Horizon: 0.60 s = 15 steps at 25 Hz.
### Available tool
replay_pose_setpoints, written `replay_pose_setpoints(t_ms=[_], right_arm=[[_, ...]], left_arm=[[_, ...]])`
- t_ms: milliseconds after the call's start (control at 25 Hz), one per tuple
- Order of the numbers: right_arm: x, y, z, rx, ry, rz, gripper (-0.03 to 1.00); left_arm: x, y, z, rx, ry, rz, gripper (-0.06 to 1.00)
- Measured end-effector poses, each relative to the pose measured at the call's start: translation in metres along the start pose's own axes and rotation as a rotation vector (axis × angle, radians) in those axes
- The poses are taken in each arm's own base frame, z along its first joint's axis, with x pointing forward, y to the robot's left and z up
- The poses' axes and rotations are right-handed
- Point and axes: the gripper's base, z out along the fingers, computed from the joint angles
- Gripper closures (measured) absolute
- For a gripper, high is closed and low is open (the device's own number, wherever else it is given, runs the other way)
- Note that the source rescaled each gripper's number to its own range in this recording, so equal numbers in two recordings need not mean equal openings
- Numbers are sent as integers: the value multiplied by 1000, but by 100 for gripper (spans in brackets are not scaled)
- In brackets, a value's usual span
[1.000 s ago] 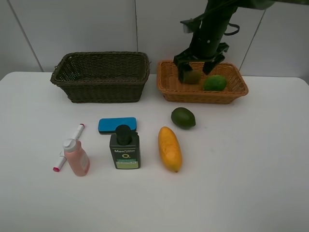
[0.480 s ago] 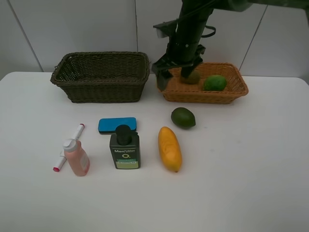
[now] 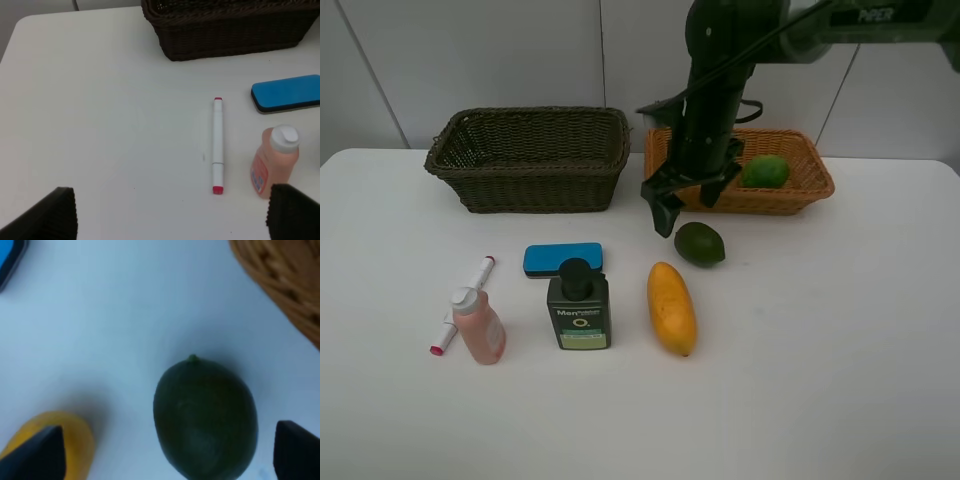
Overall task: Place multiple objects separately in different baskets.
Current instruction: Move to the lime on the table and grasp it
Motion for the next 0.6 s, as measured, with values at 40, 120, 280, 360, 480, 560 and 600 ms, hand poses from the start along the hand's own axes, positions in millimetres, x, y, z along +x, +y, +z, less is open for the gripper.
replay_pose_setpoints(t_ms=[40, 120, 280, 360, 480, 560, 600], right_arm=[[2, 1, 3, -4, 12, -2, -3], [5, 3, 9, -8, 27, -12, -3], [6, 5, 16, -2, 25, -25, -3], [7, 3, 17, 13, 23, -32, -3], [6, 1, 17, 37, 21, -42, -3], [6, 1, 17, 39, 21, -43, -3], [6, 1, 18, 40, 21, -44, -3]], left_arm=[[0, 0, 0, 0, 0, 0, -6], [0, 0, 0, 0, 0, 0, -6], [0, 0, 0, 0, 0, 0, -6], [0, 0, 0, 0, 0, 0, -6], [0, 0, 0, 0, 0, 0, -6], [0, 0, 0, 0, 0, 0, -6], [0, 0, 0, 0, 0, 0, -6]])
